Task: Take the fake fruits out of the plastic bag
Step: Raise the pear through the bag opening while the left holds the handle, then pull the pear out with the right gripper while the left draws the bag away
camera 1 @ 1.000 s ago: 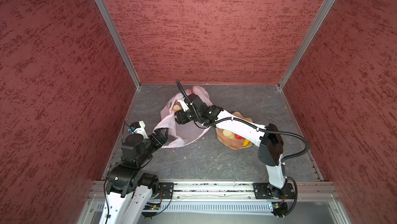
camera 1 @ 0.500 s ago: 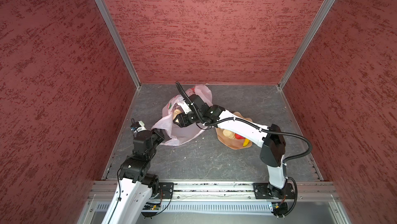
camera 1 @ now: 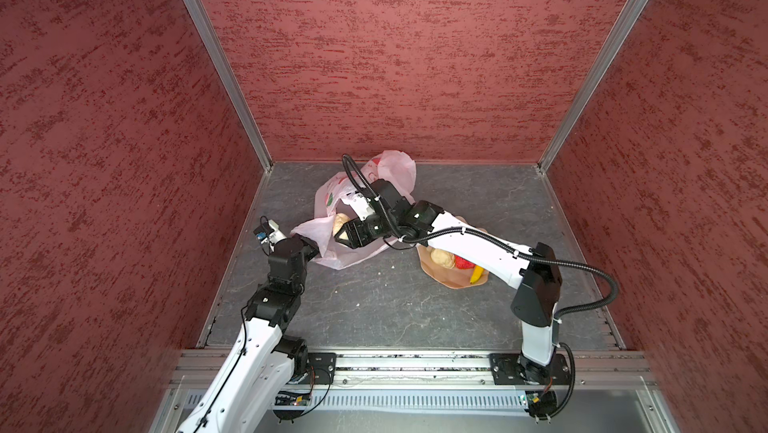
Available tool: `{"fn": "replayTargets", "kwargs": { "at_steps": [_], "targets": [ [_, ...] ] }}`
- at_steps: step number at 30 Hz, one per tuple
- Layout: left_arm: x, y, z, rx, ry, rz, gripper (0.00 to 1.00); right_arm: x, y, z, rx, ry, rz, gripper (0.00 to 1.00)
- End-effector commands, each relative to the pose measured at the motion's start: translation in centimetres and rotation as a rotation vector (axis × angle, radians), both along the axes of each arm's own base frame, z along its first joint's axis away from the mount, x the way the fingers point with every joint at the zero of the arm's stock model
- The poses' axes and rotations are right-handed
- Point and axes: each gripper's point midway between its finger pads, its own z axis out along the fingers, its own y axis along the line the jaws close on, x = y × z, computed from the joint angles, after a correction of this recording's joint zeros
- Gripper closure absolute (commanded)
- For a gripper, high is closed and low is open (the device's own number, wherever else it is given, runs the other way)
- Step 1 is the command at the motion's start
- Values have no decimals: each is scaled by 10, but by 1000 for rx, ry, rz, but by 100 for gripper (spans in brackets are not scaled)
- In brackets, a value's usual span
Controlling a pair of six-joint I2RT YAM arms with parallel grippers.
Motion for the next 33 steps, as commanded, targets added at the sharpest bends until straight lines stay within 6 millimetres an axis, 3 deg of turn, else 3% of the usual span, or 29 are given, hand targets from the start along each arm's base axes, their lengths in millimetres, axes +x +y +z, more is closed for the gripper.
{"fn": "replayTargets", "kwargs": {
  "at_steps": [1, 6, 16, 24, 29, 33],
  "targets": [
    [12, 6, 11, 46, -58, 42, 70, -19, -2, 29, 57, -34, 78, 66],
    [30, 9, 21, 77, -80, 69, 70, -30, -6, 24, 12, -43, 129, 66],
    [64, 36, 63, 64, -174, 175, 71, -39, -20, -26, -132, -29, 159, 66],
    [90, 47, 92, 21, -235, 204, 72, -45, -29, -54, -198, -22, 173, 66],
    [100, 45, 106, -2, -266, 191, 72, -51, -33, -65, -240, -25, 198, 66],
    [97, 44, 118, -36, -301, 181, 72, -48, -37, -78, -283, -16, 172, 66]
  ]
}}
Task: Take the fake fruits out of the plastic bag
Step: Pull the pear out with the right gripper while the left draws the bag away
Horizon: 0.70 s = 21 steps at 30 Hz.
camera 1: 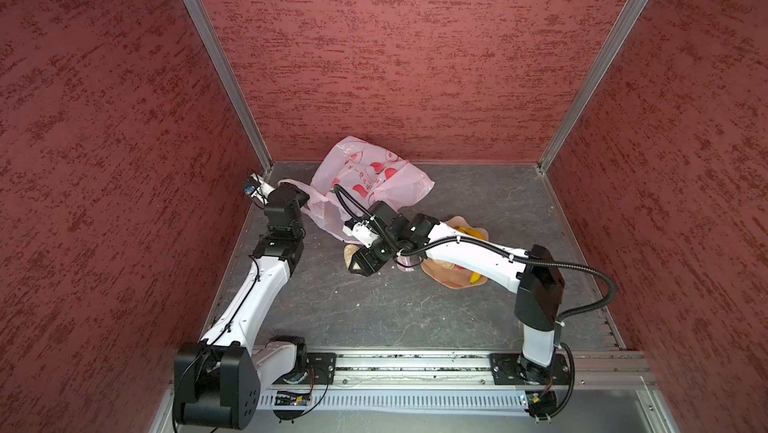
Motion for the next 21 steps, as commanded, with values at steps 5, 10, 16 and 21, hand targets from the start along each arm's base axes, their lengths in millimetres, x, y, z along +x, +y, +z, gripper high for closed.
{"fn": "replayTargets", "kwargs": {
  "at_steps": [5, 10, 16, 21],
  "targets": [
    [-16, -2, 39, -49, -126, -31, 72, 3, -7, -14, -51, -31, -22, 66],
    [-34, 1, 61, -54, -188, -27, 72, 6, -9, -23, -71, -31, -40, 67],
    [-47, 8, 81, -20, -224, 1, 72, 17, -16, -30, -109, -61, -107, 67],
    [-51, 18, 73, 7, -197, 50, 72, 15, -17, -29, -100, -49, -129, 67]
  ]
}}
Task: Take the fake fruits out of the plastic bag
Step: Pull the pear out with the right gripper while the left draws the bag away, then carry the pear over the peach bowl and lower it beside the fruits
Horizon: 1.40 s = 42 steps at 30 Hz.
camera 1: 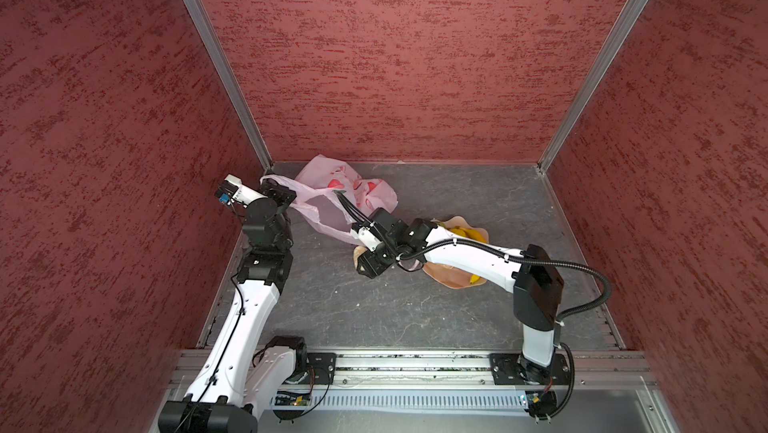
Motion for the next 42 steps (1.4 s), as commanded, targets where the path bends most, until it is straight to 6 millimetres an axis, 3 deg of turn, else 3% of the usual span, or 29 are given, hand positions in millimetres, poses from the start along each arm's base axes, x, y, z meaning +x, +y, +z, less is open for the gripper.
{"fn": "replayTargets", "kwargs": {
  "at_steps": [1, 16, 24, 30, 37, 42],
  "targets": [
    [-4, 11, -2, 29, 21, 53, 72, 3, 1, 5, 17, -24, -23, 67],
    [3, 9, -57, 13, 143, 71, 74, -15, -14, 30, 61, -17, -29, 67],
    [-10, -6, -78, -4, 221, 3, 74, 2, -23, 64, 77, -122, -106, 67],
    [-27, -26, -130, -39, 396, -100, 70, 22, -33, 73, 60, -168, -175, 67],
    [-42, -55, -196, -76, 646, -245, 68, 33, -66, 94, 74, -208, -288, 67],
    [-52, -76, -219, -65, 740, -316, 66, 31, -112, 100, 64, -217, -426, 67]
  ]
}}
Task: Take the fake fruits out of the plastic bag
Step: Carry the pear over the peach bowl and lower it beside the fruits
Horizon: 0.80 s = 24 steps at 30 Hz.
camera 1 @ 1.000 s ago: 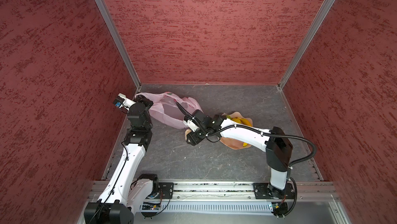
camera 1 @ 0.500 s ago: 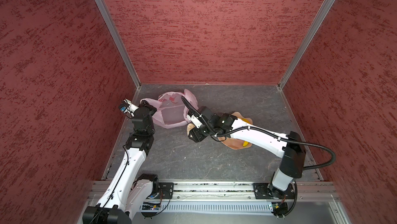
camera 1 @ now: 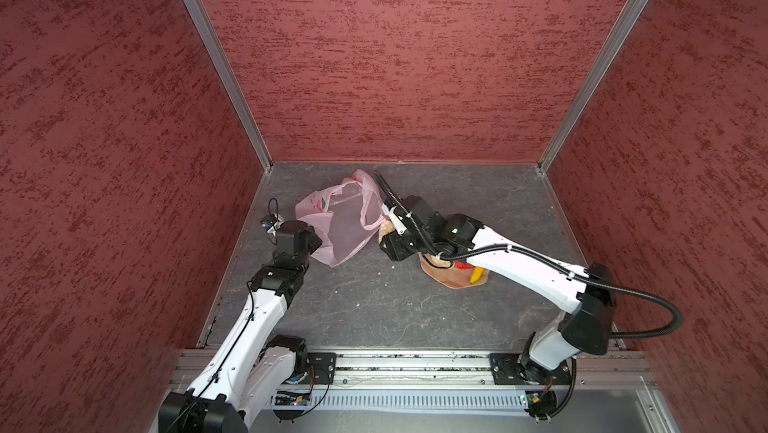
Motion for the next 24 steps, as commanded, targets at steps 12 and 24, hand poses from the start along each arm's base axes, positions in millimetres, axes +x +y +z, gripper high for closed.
{"fn": "replayTargets", "kwargs": {
  "at_steps": [12, 24],
  "targets": [
    [-37, -55, 0, -27, 98, -233, 6, 9, -136, -26, -78, 7, -419, 67],
    [-42, -49, 17, -13, 59, -212, 1, -7, -107, -26, 21, 42, -204, 67]
  ]
}}
